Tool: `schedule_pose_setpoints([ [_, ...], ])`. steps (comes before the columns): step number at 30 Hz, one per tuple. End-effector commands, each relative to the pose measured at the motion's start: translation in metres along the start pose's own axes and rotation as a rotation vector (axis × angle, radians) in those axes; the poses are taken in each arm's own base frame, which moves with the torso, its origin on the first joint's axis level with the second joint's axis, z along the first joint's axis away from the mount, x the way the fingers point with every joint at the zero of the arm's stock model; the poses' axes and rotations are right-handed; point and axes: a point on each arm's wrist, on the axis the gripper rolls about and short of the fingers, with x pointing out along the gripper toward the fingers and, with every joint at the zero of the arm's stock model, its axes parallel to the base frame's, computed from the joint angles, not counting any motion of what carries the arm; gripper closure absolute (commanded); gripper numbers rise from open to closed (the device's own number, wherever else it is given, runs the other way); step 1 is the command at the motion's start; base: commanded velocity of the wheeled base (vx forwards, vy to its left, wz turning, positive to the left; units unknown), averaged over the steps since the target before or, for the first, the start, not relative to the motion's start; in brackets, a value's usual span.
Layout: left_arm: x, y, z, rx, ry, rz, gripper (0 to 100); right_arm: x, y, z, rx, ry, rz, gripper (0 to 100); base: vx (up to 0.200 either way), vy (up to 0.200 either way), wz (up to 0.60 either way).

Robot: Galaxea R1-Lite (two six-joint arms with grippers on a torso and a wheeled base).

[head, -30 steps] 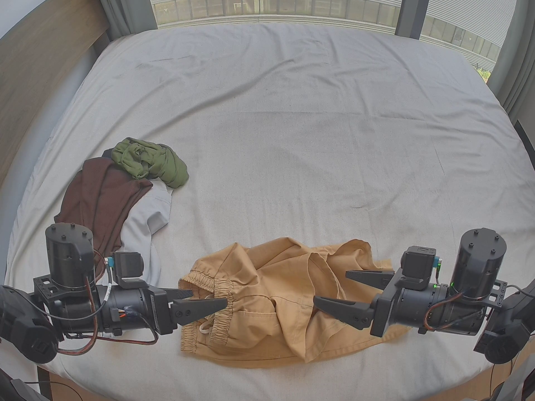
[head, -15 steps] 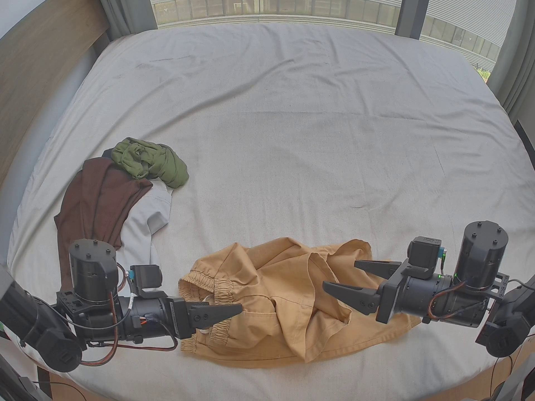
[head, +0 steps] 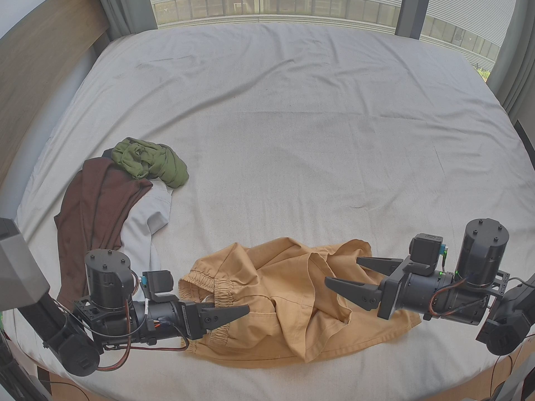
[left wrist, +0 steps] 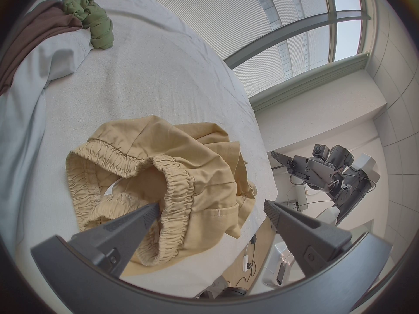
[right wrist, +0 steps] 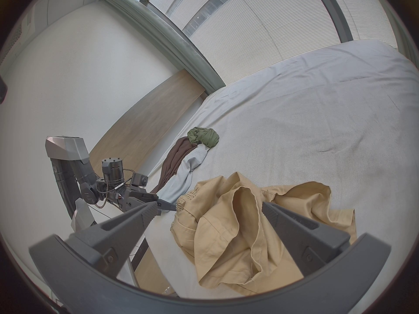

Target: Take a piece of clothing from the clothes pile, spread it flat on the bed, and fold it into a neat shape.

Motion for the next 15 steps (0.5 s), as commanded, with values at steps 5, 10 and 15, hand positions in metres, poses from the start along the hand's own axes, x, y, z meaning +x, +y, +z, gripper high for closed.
schedule_pose_setpoints([
  [5, 0.013, 0.012, -0.013, -0.063, 0.025, 0.004, 0, -0.001, 0.000, 0.001, -0.001, -0.005, 0.000, 0, 0.000, 0.000, 0.00],
  [10, 0.016, 0.006, -0.007, -0.127, -0.036, -0.053, 0, 0.000, 0.000, 0.001, 0.000, -0.004, -0.002, 0, 0.000, 0.000, 0.00],
  [15, 0.015, -0.002, -0.006, -0.165, -0.070, -0.109, 0, -0.001, -0.002, 0.001, 0.000, -0.005, -0.008, 0, 0.000, 0.000, 0.00],
])
